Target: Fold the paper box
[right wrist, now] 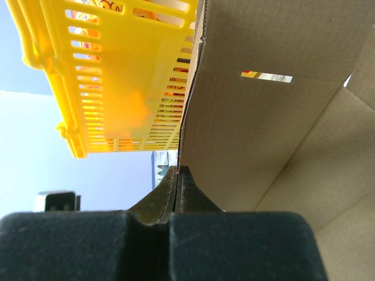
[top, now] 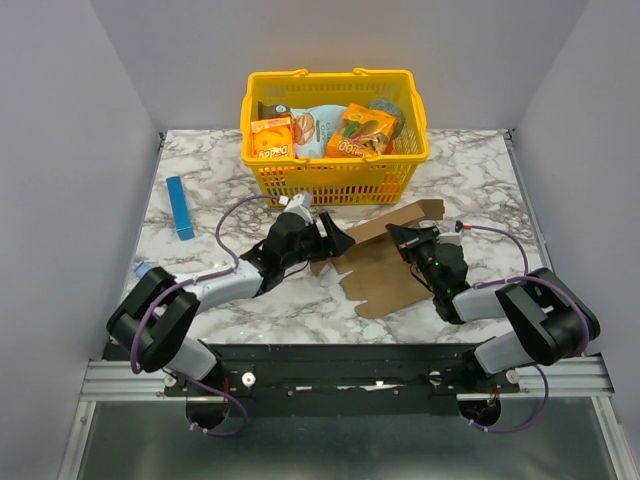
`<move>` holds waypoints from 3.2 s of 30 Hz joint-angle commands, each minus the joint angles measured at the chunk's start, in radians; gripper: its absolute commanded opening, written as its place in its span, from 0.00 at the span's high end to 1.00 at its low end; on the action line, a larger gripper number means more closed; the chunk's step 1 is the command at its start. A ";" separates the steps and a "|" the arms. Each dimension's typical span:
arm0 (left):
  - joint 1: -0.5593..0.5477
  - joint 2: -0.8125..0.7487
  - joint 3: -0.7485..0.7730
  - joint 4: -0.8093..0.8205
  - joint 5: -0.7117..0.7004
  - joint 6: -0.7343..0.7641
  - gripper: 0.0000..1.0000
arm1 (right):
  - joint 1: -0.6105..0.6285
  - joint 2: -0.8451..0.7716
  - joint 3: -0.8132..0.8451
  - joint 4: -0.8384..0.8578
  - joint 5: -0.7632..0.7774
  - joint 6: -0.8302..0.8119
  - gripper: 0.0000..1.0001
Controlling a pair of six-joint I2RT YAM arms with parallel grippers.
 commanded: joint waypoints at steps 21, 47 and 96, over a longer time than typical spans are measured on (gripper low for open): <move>-0.120 0.076 -0.165 0.069 -0.205 -0.032 0.43 | 0.008 -0.021 -0.015 -0.023 0.007 -0.020 0.99; -0.164 0.283 -0.097 0.261 -0.345 -0.006 0.47 | 0.008 -0.033 -0.036 -0.017 0.010 -0.021 0.99; -0.141 -0.023 -0.323 0.565 -0.052 0.388 0.38 | 0.008 -0.051 -0.058 -0.060 0.045 -0.015 0.99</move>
